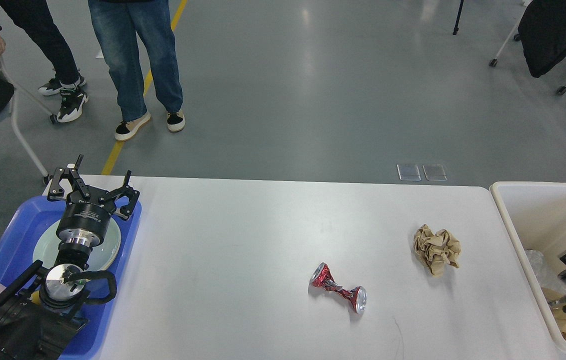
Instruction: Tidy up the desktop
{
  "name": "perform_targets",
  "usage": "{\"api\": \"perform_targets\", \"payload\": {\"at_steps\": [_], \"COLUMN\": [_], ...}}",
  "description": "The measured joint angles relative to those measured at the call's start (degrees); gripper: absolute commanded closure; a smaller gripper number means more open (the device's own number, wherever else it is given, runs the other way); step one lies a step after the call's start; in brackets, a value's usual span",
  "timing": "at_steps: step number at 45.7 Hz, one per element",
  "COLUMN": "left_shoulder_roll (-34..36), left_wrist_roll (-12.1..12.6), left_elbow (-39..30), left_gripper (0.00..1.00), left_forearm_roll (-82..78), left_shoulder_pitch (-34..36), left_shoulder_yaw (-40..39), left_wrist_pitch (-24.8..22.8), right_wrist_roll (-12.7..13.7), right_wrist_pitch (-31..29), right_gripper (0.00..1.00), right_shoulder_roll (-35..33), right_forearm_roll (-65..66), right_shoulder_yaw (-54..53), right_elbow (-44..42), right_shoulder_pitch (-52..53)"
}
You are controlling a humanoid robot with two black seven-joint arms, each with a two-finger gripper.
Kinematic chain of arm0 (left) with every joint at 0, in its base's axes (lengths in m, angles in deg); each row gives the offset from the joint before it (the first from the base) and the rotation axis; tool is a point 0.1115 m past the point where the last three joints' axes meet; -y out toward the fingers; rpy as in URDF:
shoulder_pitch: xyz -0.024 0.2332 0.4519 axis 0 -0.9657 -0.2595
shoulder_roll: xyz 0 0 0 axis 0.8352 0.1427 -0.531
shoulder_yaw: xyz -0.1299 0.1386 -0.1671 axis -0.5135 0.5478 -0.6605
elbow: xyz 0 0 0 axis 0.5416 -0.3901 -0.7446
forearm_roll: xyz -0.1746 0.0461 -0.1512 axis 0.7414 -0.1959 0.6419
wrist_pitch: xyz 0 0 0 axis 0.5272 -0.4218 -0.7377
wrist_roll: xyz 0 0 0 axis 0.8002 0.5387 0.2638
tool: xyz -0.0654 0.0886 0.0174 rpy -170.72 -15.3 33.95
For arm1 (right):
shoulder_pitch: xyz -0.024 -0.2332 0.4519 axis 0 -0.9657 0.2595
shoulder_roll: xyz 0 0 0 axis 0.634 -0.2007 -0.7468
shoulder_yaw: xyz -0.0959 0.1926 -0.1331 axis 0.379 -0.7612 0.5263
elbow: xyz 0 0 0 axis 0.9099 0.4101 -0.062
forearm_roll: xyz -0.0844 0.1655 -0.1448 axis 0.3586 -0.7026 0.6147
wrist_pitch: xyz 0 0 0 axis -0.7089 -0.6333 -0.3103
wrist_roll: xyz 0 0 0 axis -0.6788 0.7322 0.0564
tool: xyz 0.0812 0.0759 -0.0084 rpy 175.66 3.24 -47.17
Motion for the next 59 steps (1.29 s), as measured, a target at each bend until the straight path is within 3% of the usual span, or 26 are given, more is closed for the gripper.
{"api": "perform_targets", "payload": {"at_steps": [9, 19, 26, 31, 37, 51, 59], "left_shoulder_roll": [-0.01, -0.01, -0.01, -0.01, -0.01, 0.0, 0.0], "left_wrist_roll": [0.0, 0.0, 0.0, 0.0, 0.0, 0.0, 0.0], "left_elbow": [0.0, 0.0, 0.0, 0.0, 0.0, 0.0, 0.0], "left_gripper": [0.04, 0.04, 0.04, 0.04, 0.04, 0.04, 0.04], "left_forearm_roll": [0.0, 0.0, -0.01, -0.01, 0.0, -0.01, 0.0], "left_shoulder_pitch": [0.0, 0.0, 0.0, 0.0, 0.0, 0.0, 0.0], "left_shoulder_yaw": [0.0, 0.0, 0.0, 0.0, 0.0, 0.0, 0.0], "left_wrist_pitch": [0.0, 0.0, 0.0, 0.0, 0.0, 0.0, 0.0], "right_wrist_roll": [0.85, 0.86, 0.93, 0.95, 0.96, 0.96, 0.95], "right_wrist_pitch": [-8.34, -17.48, -31.62, -45.19, -55.92, -58.97, -58.99], "right_gripper": [0.0, 0.0, 0.0, 0.0, 0.0, 0.0, 0.0], "right_shoulder_roll": [-5.25, -4.62, -0.67, 2.69, 5.48, 7.81, 7.81], "right_forearm_roll": [5.29, 5.97, 5.85, 5.82, 5.87, 5.82, 5.47], "right_shoulder_yaw": [8.84, 22.91, 28.62, 30.49, 30.79, 29.73, 25.69], "right_elbow": [15.86, 36.42, 40.78, 41.56, 44.83, 63.28, 73.6], "right_shoulder_pitch": [17.6, 40.99, 54.11, 62.51, 71.84, 96.01, 104.26]}}
